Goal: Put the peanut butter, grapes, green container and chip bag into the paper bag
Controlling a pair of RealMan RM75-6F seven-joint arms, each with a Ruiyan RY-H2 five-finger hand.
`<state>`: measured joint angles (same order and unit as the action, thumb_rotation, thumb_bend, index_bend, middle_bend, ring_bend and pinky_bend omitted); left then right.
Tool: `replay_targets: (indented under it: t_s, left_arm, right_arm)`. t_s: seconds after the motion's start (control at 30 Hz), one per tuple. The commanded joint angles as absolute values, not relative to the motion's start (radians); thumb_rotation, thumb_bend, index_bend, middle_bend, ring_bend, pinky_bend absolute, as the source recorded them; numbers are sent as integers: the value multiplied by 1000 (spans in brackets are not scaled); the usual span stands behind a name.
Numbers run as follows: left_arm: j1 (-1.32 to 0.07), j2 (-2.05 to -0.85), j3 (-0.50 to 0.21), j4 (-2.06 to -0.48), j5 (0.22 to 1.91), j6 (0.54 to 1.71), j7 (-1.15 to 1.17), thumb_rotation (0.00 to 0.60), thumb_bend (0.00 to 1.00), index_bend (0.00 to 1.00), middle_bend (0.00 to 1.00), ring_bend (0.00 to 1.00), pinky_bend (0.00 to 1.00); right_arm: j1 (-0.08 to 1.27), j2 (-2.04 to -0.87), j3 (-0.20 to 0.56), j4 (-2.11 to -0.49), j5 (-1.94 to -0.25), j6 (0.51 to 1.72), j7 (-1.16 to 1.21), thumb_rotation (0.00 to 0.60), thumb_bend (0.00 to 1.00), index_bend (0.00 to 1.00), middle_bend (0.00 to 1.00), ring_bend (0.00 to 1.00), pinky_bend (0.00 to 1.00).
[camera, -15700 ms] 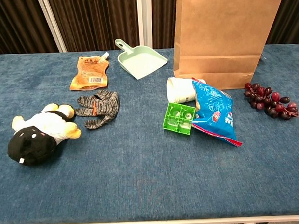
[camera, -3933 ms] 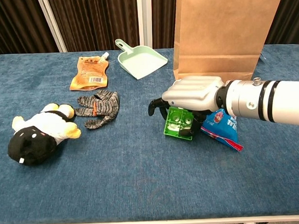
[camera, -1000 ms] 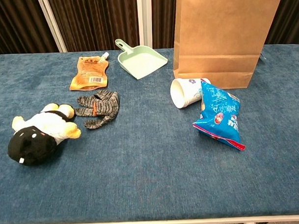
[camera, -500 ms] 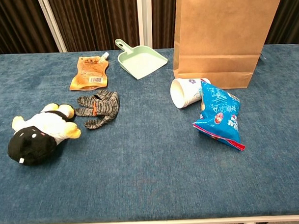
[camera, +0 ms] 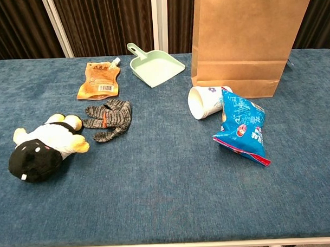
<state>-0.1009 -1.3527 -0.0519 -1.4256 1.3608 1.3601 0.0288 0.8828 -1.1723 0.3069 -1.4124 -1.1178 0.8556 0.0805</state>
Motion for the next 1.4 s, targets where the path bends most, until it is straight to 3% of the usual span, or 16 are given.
replay_targets:
  t_s: [0.03,0.33,0.43,0.57,0.87,1.13,1.23,1.4]
  left_arm:
    - [-101,-1354,-51,-1424,1362,1361,27,600,79,352,337,256,280]
    - [-101,-1353,-50,-1422,1362,1360,25,600,79,352,338,255,280]
    - [-100,-1352,-51,-1424,1360,1360,26,600,80,352,337,255,280]
    - [-99,-1352,-51,-1423,1357,1359,24,600,80,352,337,256,280]
    - [-102,-1353,-52,-1421,1359,1358,23,600,80,352,337,256,280]
    - [-100,-1350,-52,-1424,1359,1362,27,600,79,352,338,256,280]
    - [-102,-1348,-54,-1428,1359,1361,30,600,79,352,338,256,280]
    - [-107,-1348,-56,-1433,1363,1362,37,600,79,352,338,256,280]
  right_arm:
    - [870,-1169,299,-1426,-1133,869,79,600,239,330,413,315,522]
    - [865,-1145,279,-1450,-1112,815,49,600,234,311,406,308,514]
    - [877,-1129,278,-1457,-1082,770,33,600,211,225,367,264,465]
    - [879,-1110,277,-1479,-1075,746,34,600,126,12,209,121,313]
    - [857,-1090,290,-1492,-1109,783,68,600,98,0,89,11,185]
    - [769,-1041,291,-1565,-1244,929,170,600,98,0,140,21,193]
    - [709,-999,253,-1618,-1360,1001,238,600,92,0,226,89,288]
    - [612,-947,152,-1656,-1559,1118,332,600,62,90,332,185,401]
